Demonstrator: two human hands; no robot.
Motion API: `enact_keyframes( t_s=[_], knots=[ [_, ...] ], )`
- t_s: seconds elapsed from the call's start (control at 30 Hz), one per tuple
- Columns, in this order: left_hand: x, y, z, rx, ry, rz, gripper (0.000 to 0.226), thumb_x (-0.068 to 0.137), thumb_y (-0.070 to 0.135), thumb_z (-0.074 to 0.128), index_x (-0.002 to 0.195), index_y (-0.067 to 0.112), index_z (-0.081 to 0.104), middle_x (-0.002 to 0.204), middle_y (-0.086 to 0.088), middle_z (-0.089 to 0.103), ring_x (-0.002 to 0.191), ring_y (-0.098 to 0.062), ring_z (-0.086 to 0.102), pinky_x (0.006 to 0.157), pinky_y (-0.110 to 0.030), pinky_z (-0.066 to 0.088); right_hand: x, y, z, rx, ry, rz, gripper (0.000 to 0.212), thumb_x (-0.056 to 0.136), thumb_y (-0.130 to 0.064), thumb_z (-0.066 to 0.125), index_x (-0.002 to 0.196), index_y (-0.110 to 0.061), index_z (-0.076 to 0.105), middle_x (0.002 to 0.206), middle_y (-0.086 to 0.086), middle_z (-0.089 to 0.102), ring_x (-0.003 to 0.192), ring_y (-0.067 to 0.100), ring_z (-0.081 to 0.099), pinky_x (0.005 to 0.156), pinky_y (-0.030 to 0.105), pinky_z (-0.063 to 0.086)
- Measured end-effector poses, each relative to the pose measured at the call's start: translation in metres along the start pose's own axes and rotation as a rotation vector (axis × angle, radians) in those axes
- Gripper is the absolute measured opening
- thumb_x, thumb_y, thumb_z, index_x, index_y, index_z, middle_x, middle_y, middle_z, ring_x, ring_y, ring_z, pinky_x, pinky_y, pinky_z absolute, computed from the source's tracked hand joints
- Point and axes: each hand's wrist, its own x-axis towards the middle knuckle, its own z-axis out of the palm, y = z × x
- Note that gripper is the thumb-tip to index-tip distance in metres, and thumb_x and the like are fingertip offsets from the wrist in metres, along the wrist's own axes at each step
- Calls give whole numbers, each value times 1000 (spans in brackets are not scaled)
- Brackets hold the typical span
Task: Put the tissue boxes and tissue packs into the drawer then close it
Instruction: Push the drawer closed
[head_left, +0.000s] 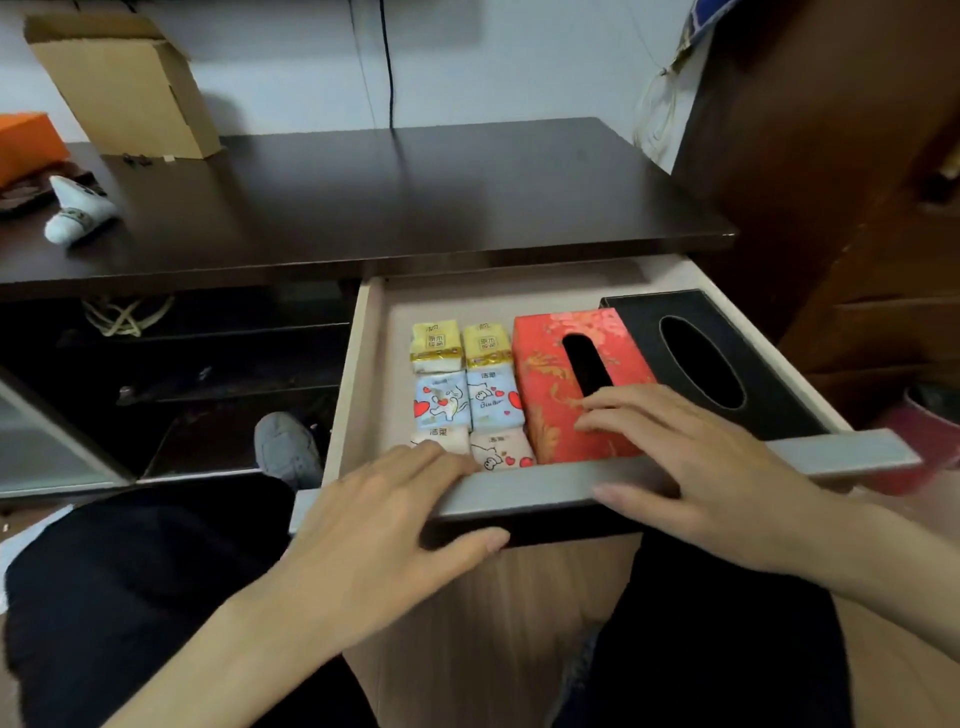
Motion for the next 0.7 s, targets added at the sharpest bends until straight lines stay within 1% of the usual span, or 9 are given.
enact_keyframes(
  t_s=[0.03, 0.1, 0.13, 0.2, 0.27, 0.33, 0.4, 0.57, 0.7],
  knots=[
    [-1, 1, 5, 77, 7, 28, 61, 83, 73, 54, 126, 30, 62, 114, 14, 66, 101, -11, 63, 76, -33, 55, -12, 4, 5, -83, 38, 23, 68, 90, -76, 41, 144, -35, 45, 151, -15, 43, 140, 8, 42, 111, 35, 43],
    [0, -1, 13, 255, 10, 66, 63, 77, 64, 70, 123, 20, 67, 107, 4, 71, 91, -20, 68, 66, -36, 56, -28, 13, 14, -232, 91, 96, 85, 85, -77, 46, 150, -23, 43, 155, 0, 46, 143, 22, 44, 113, 43, 41],
    [1, -2, 16, 319, 22, 78, 62, 73, 58, 77, 120, 18, 68, 104, 2, 71, 87, -22, 68, 62, -36, 55, -33, 18, 17, -287, 111, 130, 91, 82, -76, 50, 150, -17, 45, 154, 6, 48, 143, 27, 46, 112, 45, 40],
    [3, -5, 22, 359, 54, 94, 58, 70, 52, 83, 115, 18, 68, 100, 3, 68, 84, -22, 65, 58, -34, 52, -38, 29, 22, -348, 162, 151, 92, 77, -71, 59, 145, -9, 52, 149, 12, 53, 139, 32, 50, 109, 48, 43],
    [4, -10, 27, 347, 79, 103, 55, 71, 52, 80, 113, 21, 65, 99, 6, 64, 83, -20, 62, 56, -32, 49, -37, 36, 25, -361, 198, 142, 92, 73, -68, 68, 143, -10, 55, 147, 12, 55, 136, 32, 53, 105, 48, 47],
    [8, -17, 29, 343, 100, 110, 53, 71, 54, 78, 112, 24, 62, 97, 9, 61, 81, -18, 60, 54, -30, 47, -31, 40, 28, -361, 199, 142, 94, 70, -69, 71, 143, -12, 55, 147, 9, 56, 135, 30, 54, 103, 46, 50],
    [14, -23, 29, 345, 112, 103, 52, 71, 56, 75, 112, 26, 62, 97, 10, 62, 81, -16, 61, 53, -28, 45, -24, 44, 30, -365, 203, 135, 94, 71, -71, 68, 143, -12, 56, 147, 7, 58, 133, 28, 57, 99, 43, 52],
    [36, -37, 31, 365, 121, 94, 52, 72, 58, 71, 112, 26, 64, 97, 10, 64, 80, -16, 63, 51, -26, 43, 0, 60, 30, -385, 229, 125, 95, 71, -75, 64, 143, -14, 57, 146, 2, 58, 117, 24, 67, 81, 36, 58],
    [63, -55, 35, 384, 155, 87, 55, 68, 57, 79, 110, 25, 65, 95, 8, 66, 82, -18, 65, 53, -25, 38, 28, 76, 32, -386, 245, 132, 95, 70, -73, 69, 144, -15, 55, 146, 2, 58, 122, 24, 63, 83, 37, 57]
  ],
)
